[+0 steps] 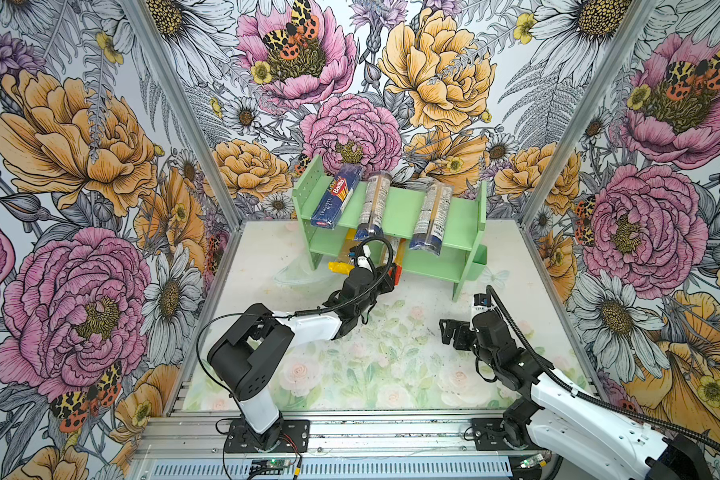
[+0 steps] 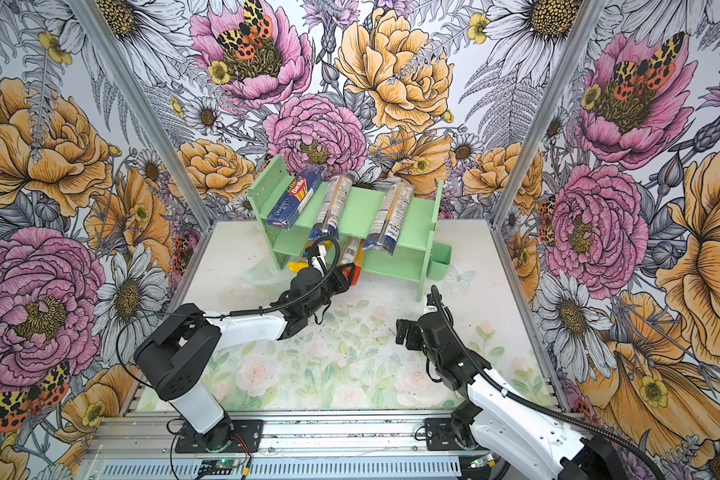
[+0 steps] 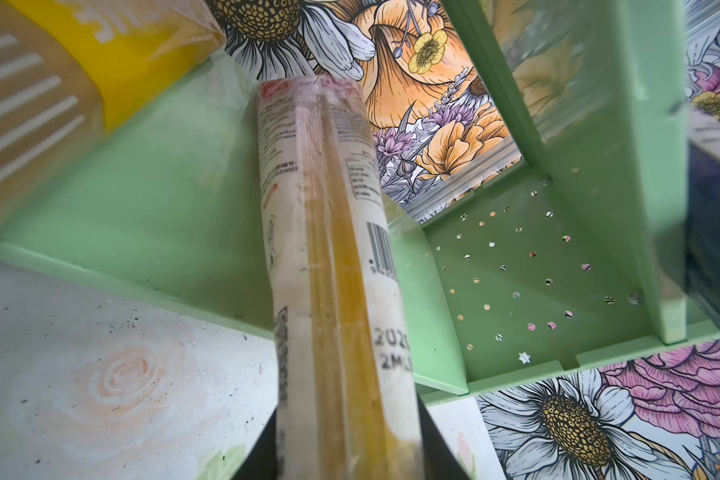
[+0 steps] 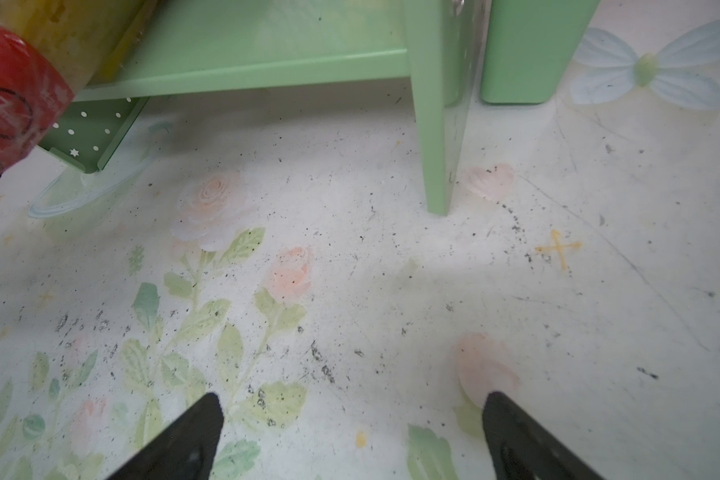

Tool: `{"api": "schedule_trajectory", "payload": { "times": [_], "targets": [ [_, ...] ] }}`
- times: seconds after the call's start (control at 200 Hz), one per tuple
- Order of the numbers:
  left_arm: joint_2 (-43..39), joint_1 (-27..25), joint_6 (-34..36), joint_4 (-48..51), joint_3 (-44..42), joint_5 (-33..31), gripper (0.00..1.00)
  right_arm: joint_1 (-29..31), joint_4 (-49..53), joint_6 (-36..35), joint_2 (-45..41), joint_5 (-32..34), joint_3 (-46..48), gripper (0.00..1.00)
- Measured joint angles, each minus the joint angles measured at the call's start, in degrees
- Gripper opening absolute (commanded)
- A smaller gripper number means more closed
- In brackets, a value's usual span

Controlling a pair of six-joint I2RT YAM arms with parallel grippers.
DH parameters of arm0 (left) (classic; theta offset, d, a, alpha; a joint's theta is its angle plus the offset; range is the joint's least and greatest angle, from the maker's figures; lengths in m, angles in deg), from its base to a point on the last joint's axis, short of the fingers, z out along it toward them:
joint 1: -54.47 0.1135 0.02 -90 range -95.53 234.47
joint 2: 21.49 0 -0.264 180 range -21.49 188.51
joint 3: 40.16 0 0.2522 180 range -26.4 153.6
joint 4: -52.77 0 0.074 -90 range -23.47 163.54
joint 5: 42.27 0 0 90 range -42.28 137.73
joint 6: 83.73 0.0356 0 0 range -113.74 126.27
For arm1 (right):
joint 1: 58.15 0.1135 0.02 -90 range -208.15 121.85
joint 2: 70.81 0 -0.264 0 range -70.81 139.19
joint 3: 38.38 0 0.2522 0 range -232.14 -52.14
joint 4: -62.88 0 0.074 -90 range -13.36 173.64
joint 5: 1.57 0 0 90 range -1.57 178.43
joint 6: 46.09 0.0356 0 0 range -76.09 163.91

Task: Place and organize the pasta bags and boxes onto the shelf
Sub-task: 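Tilt the bag and lower it onto the shelf's lower tier with the left gripper, then open the left gripper to release the red-topped bag and pull back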

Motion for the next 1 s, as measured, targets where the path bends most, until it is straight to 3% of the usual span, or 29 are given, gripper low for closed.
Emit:
{"api": "schedule_trajectory", "payload": {
  "times": [0.731,1.001],
  "targets": [
    [0.70,0.04,0.48,-8.09,0.72,-0.63,0.45,-0.37,0.20,0.00,-0.31,-0.24,0.26,0.99],
    [0.70,0.04,0.46,-11.65,-2.58,-1.01,0.49,-0.37,0.22,-0.02,-0.33,-0.42,0.26,0.99]
  ]
}}
